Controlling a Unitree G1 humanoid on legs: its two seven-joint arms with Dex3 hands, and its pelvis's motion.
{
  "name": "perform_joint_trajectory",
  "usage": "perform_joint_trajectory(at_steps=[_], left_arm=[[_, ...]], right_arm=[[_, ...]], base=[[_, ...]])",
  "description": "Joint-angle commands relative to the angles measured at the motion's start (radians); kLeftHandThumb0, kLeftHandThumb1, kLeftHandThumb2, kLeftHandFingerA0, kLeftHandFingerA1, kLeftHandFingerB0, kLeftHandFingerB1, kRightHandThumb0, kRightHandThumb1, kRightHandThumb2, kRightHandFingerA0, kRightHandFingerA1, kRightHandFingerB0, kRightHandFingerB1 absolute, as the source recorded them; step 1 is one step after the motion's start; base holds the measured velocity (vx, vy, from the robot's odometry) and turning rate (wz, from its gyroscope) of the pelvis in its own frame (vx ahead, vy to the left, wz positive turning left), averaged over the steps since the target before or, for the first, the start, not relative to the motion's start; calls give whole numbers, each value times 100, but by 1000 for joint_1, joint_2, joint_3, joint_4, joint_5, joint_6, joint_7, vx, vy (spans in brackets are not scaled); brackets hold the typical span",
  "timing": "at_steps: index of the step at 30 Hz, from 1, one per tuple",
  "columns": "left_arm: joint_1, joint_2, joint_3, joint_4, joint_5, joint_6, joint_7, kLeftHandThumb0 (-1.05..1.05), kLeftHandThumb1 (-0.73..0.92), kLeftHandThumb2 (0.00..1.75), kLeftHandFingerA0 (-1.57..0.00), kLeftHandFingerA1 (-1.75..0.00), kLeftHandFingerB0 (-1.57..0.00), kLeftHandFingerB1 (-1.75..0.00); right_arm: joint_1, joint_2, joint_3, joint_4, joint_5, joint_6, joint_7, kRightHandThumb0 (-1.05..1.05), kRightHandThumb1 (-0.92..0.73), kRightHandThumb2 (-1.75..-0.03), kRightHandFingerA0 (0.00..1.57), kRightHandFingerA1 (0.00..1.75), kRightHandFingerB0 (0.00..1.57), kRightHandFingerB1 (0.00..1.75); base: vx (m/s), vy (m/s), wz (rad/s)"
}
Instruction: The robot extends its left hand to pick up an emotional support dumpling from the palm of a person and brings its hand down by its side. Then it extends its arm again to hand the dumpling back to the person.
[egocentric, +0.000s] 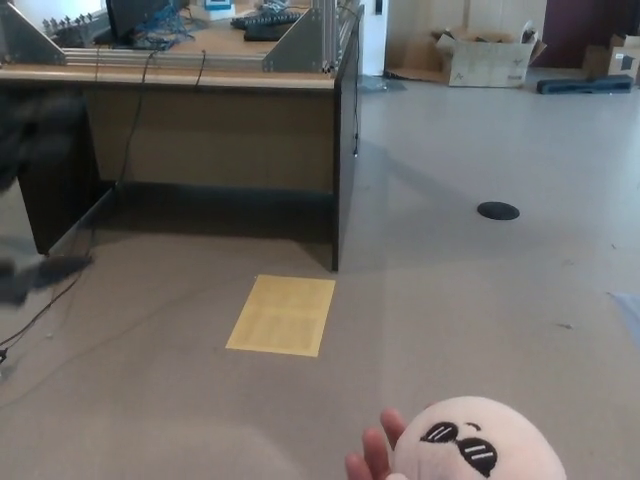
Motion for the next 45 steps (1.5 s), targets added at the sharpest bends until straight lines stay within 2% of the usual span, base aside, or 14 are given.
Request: perform_joint_trajectory(at_steps=[1,3,5,6,11,12,14,15,23,24,28,29,31,45], left_arm=[[-314,122,-164,-206,-115,351,-272,-40,40,52,-19,-29,-15,-30],[-446,117,-241,-260,-117,448,-314,-25,19,78,0,-47,-1,-48],[-503,105,-277,-270,-110,466,-338,-47,34,59,-16,-34,-11,-33],[-532,97,-298,-272,-105,471,-356,-26,17,77,0,-47,0,-48],[-658,46,-395,-284,-101,512,-431,-23,14,74,0,-50,0,-48],[-703,25,-439,-289,-93,521,-469,-44,36,53,-8,-30,-9,-25],[-753,10,-490,-295,-82,534,-512,-44,36,53,-8,-30,-9,-25],[-767,-11,-516,-289,-73,514,-533,-46,28,75,0,-33,0,-30],[-872,-88,-685,-326,-19,549,-606,-50,30,78,0,-23,0,-27],[-890,-100,-711,-336,-14,565,-618,-68,27,66,-4,-13,-4,-17],[-906,-119,-745,-346,-7,571,-629,-52,29,78,0,-25,0,-25],[-914,-124,-764,-356,-5,585,-638,-53,31,77,0,-23,0,-24],[-926,-136,-797,-374,0,607,-656,-51,31,77,0,-25,0,-23],[-892,-147,-851,-428,60,623,-726,-83,52,89,0,-2,0,0]], right_arm=[[-25,-15,-13,29,11,-43,-21,-35,-66,-59,75,47,46,37],[-20,-13,-16,25,15,-38,-21,-32,-65,-59,75,47,47,37],[-19,-13,-17,19,16,-34,-20,-33,-66,-59,74,47,46,37],[-18,-14,-15,16,14,-34,-19,-35,-66,-59,74,47,46,37],[-23,-17,-9,17,6,-37,-19,-35,-66,-59,74,47,45,37],[-25,-18,-8,20,6,-40,-17,-35,-66,-59,71,47,45,38],[-27,-17,-9,23,8,-45,-14,-35,-66,-59,71,47,45,38],[-29,-20,-6,21,3,-36,-15,-38,-65,-59,72,46,45,37],[-41,-25,0,26,3,-33,-1,-34,-66,-59,75,47,46,37],[-45,-23,-3,26,8,-27,5,-35,-66,-59,73,47,45,37],[-50,-21,-4,24,15,-19,18,-36,-66,-59,73,47,45,37],[-52,-21,-4,21,15,-13,20,-47,-55,-83,72,64,49,53],[-53,-24,-2,17,14,-9,28,-43,-69,-60,79,55,59,43],[-58,-23,-43,61,80,-155,147,-50,-69,-61,78,62,63,44]], base=[[0,0,0],[0,0,0],[0,0,0],[0,0,0],[0,0,0],[0,0,0],[0,0,0],[0,0,0],[0,0,0],[0,0,0],[0,0,0],[0,0,0],[0,0,0],[0,0,0]])
